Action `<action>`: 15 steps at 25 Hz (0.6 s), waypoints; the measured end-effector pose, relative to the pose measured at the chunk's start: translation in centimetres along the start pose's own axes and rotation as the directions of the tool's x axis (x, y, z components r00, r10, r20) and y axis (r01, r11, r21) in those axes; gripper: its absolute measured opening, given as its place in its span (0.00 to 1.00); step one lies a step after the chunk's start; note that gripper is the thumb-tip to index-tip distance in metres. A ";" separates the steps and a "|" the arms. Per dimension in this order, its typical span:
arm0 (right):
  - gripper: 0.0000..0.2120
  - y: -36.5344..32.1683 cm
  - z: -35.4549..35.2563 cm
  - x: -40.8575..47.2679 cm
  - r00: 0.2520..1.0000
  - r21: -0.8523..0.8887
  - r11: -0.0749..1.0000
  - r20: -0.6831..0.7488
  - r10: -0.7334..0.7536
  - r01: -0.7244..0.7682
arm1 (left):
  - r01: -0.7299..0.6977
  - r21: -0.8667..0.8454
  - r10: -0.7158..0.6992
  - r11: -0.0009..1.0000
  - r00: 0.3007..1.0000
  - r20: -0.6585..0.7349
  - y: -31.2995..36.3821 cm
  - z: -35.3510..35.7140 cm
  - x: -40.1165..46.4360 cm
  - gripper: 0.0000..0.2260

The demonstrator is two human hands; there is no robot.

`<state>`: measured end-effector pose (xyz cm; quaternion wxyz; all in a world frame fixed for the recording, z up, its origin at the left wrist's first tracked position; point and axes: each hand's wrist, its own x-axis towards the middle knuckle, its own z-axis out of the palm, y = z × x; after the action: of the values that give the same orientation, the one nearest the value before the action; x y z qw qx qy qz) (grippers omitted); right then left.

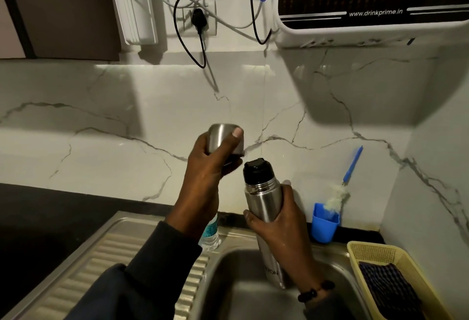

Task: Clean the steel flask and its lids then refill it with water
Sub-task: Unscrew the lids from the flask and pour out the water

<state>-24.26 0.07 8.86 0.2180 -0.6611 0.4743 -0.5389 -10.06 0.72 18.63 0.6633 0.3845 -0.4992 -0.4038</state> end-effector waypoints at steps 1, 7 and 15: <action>0.31 0.1 0.2 -0.1 1.000 0.016 1.000 0.006 -0.002 0.002 | 0.023 0.029 -0.023 0.999 1.000 0.000 -0.8 -0.3 -0.5 0.23; 0.28 1.2 1.4 -1.6 0.997 0.105 0.993 0.067 0.049 -0.056 | 0.271 0.088 -0.261 0.959 0.959 -0.110 -5.5 -5.2 -2.5 0.32; 0.28 2.4 3.9 -4.2 0.979 0.144 0.982 0.183 0.092 -0.120 | 0.209 0.698 -0.045 0.685 0.968 -0.245 -14.8 -14.3 -6.7 0.32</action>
<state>-21.51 1.74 3.51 0.3379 -0.6609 0.4447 -0.5012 0.48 2.81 -0.16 0.4786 0.6869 -0.5168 -0.1790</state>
